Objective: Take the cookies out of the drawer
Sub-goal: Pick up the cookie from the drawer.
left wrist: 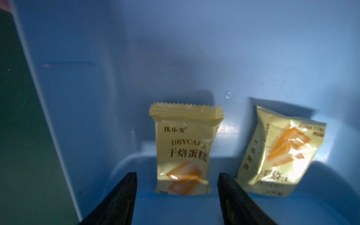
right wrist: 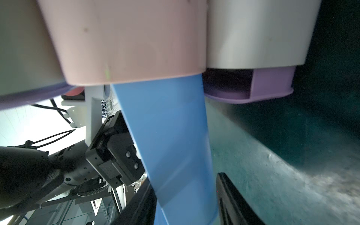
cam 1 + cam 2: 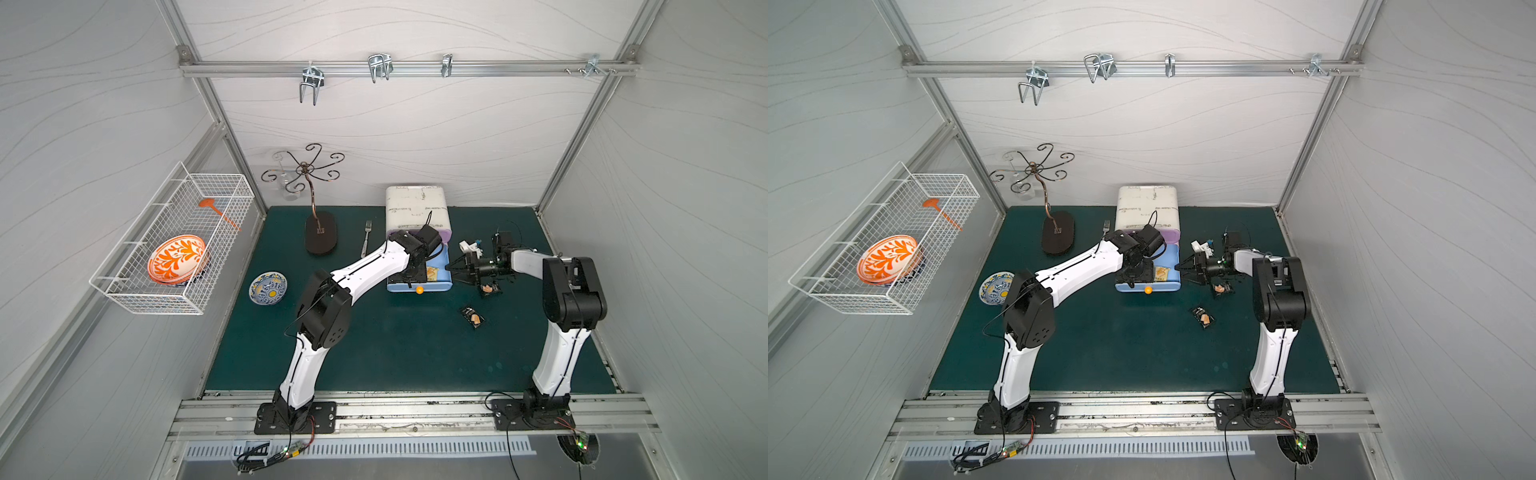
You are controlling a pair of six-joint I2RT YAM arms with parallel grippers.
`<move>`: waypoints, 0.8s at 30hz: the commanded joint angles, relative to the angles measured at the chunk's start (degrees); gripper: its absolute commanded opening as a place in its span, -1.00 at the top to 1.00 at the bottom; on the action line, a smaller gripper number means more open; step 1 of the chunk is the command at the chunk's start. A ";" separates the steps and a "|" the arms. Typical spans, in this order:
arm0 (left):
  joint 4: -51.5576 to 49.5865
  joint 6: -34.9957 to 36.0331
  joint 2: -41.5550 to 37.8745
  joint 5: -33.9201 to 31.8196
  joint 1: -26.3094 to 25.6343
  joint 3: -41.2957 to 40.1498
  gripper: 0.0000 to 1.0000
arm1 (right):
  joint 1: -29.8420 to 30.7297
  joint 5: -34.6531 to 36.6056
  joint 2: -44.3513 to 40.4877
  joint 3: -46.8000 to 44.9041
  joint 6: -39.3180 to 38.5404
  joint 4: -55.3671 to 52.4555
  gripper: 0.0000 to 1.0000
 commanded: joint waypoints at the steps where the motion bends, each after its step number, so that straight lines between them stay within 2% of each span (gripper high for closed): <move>1: 1.81 -1.83 1.77 -2.41 -0.26 -2.50 -0.35 | -0.46 -0.53 0.35 1.27 -0.07 -0.79 -0.05; 11: 3.98 -2.30 3.17 -4.04 -0.48 -3.85 -0.05 | -0.44 -0.38 -0.13 1.23 0.04 -0.82 -0.05; 13: 4.54 -2.35 2.99 -4.13 -0.47 -3.94 0.09 | -0.44 -0.27 -0.09 1.19 0.02 -0.98 -0.05; 18: 4.79 -1.54 1.11 -5.50 -0.59 -3.91 0.17 | -0.44 -0.18 -0.20 1.13 -0.07 -0.95 -0.05; 24: 4.90 0.61 -4.94 -5.62 -0.69 -3.48 0.17 | -0.60 -0.01 -0.15 1.23 -0.07 -1.00 -0.05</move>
